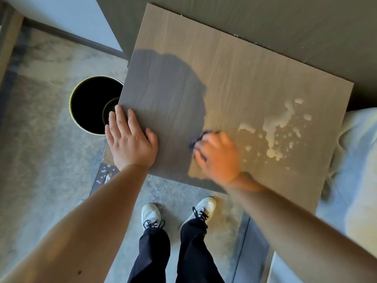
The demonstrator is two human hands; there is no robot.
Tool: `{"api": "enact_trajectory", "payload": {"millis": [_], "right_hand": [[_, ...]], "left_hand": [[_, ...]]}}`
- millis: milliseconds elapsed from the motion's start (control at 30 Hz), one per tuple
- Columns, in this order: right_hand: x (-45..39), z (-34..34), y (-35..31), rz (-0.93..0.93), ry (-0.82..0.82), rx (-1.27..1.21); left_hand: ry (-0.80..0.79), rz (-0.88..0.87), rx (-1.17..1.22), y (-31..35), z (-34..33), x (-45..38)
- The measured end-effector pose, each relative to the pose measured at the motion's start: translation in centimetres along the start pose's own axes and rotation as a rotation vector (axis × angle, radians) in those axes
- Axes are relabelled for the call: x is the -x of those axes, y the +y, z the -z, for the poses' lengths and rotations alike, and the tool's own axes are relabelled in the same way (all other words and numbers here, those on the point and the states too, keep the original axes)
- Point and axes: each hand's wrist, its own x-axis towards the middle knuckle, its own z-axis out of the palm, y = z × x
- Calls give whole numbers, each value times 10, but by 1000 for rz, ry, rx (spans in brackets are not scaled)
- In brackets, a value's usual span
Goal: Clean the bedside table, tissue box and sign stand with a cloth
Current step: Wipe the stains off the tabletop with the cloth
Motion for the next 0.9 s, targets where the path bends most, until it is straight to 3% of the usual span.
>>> {"api": "enact_trajectory", "payload": {"millis": [100,233,300,367,467,567,667,800,900], "right_hand": [[48,-14,-43,23,-55,-9],[65,-8,-58,34,-22,-240],[49,11,-33,-32,52,-338],[14,36,13,-216,196,-368],[-50,68,108,-477,417,-216],[-95,80,185,-591,304,5],[-110,73,208,-638,148,136],[-98,65,181,-564,114,154],[-58,47,127,-394,106,78]], "left_hand": [[11,5,10,1,1,0],[20,6,9,2,3,0],[21,10,10,1,2,0],[17,5,12,1,1,1],[21,7,3,0,0,1],[31,0,-4,-1,-1,0],[31,3,-3,-1,-2,0],[29,-3,-12,-1,-1,0],[31,-8,-11,0,0,0]]}}
